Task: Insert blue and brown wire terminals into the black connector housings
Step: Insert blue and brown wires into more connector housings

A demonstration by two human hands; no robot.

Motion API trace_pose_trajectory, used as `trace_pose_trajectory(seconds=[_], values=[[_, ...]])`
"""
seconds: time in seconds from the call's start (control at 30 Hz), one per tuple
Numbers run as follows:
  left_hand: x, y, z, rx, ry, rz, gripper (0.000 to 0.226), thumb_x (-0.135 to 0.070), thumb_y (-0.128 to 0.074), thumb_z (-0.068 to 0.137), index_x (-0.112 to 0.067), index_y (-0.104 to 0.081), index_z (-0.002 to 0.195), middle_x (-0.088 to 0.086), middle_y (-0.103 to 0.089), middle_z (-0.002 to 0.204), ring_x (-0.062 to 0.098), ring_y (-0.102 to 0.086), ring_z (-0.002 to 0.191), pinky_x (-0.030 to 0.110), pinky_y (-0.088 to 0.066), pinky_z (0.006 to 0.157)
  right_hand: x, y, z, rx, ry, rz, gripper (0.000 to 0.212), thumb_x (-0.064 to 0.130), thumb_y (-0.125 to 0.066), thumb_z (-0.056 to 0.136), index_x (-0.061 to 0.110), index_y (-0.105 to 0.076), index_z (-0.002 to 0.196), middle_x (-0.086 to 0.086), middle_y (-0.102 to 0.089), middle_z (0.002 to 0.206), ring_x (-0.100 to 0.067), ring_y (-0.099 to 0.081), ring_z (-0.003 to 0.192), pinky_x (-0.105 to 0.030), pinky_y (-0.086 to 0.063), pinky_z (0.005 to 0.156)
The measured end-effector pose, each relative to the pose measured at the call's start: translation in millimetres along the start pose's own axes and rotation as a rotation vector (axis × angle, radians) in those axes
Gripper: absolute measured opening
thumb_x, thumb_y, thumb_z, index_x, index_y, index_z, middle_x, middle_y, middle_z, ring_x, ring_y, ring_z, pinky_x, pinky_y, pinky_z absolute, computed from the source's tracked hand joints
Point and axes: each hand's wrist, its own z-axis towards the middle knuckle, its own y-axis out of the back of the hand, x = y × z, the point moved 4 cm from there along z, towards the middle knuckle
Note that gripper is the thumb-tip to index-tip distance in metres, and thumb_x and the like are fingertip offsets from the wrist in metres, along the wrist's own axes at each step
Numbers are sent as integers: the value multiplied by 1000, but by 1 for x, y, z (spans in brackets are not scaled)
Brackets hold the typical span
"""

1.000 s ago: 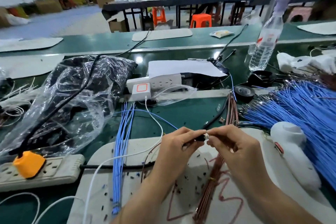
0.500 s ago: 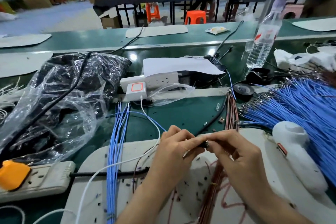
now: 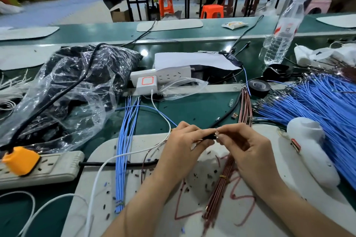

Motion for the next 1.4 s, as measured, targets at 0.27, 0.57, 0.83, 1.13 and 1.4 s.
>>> trace_pose_trajectory(seconds=[0.27, 0.57, 0.83, 1.13, 1.4], values=[[-7, -2, 0, 76, -14, -36, 27, -23, -59, 87, -12, -71, 108, 4, -66, 75, 22, -59, 70, 37, -48, 70, -5, 3, 3, 16, -143, 206, 14, 2, -71, 79, 13, -70, 88, 2, -73, 77, -8, -69, 69, -13, -52, 67], [-8, -3, 1, 126, 25, -135, 25, -25, -57, 90, -11, -71, 106, -5, -67, 72, -2, -52, 60, 15, -43, 63, -13, 3, 8, 142, -223, 295, 7, 4, -67, 82, 10, -66, 83, -5, -68, 67, -12, -62, 56, -18, -51, 58], [-8, 0, 1, 120, 29, -116, 25, -22, -60, 88, -12, -71, 108, -1, -71, 82, 5, -62, 73, 23, -47, 73, -16, 3, 7, 197, -227, 288, 7, 3, -66, 83, 9, -63, 86, -6, -68, 69, -15, -65, 59, -21, -54, 61], [-9, 0, 2, 159, 5, -118, 24, -22, -57, 91, -10, -70, 108, -1, -69, 78, 3, -60, 73, 9, -41, 71, -12, 6, 8, 280, -211, 232, 9, 13, -67, 79, 12, -67, 88, -8, -72, 76, -20, -69, 65, -22, -55, 63], [-14, 1, 2, 156, 0, -158, 26, -25, -58, 90, -12, -70, 109, -16, -61, 75, -14, -51, 65, 7, -38, 66, -10, 8, 11, 317, -252, 305, 10, 5, -63, 80, -3, -62, 86, -12, -70, 69, -21, -67, 60, -23, -55, 61]])
